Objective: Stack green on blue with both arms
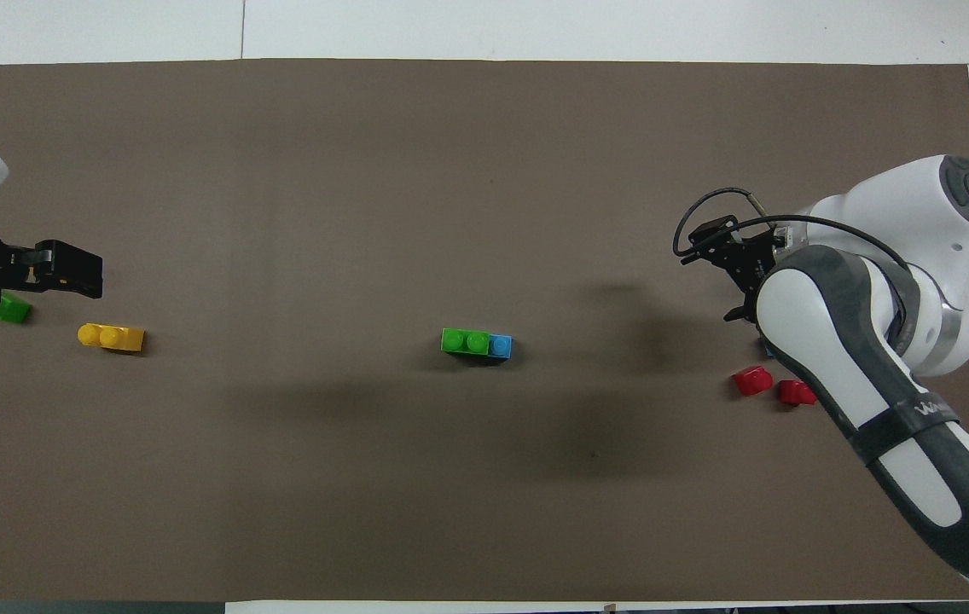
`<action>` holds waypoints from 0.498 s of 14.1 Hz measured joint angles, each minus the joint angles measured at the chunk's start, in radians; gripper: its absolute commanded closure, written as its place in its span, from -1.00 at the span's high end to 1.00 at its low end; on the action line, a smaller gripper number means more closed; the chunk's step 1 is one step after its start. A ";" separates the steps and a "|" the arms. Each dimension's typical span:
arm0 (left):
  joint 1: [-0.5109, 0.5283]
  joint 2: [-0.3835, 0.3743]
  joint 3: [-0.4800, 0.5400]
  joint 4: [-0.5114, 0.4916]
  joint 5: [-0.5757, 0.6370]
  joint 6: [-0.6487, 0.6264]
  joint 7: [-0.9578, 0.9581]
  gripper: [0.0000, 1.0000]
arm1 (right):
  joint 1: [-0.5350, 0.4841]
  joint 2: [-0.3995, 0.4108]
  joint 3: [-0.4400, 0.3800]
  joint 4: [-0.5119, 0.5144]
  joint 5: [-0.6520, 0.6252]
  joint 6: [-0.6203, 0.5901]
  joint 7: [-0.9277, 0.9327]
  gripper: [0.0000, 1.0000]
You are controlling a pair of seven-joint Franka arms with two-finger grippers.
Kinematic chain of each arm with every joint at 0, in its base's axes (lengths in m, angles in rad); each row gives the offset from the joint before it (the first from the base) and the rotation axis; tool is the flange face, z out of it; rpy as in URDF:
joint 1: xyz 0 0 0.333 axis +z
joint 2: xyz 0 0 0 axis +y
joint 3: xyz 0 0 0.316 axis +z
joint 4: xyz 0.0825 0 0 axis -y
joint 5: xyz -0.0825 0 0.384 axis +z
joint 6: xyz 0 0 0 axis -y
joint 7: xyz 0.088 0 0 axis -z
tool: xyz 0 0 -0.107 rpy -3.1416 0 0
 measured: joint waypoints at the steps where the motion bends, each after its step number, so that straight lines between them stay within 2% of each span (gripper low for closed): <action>1: 0.000 -0.006 0.000 0.000 -0.002 -0.009 0.006 1.00 | -0.007 -0.012 0.000 0.007 -0.030 -0.015 -0.039 1.00; 4: 0.004 -0.009 0.005 0.000 -0.053 -0.022 0.010 1.00 | -0.038 -0.048 0.000 0.040 -0.134 -0.068 -0.200 1.00; 7: 0.038 -0.009 0.010 0.017 -0.114 -0.025 0.013 1.00 | -0.097 -0.098 -0.001 0.091 -0.168 -0.180 -0.402 1.00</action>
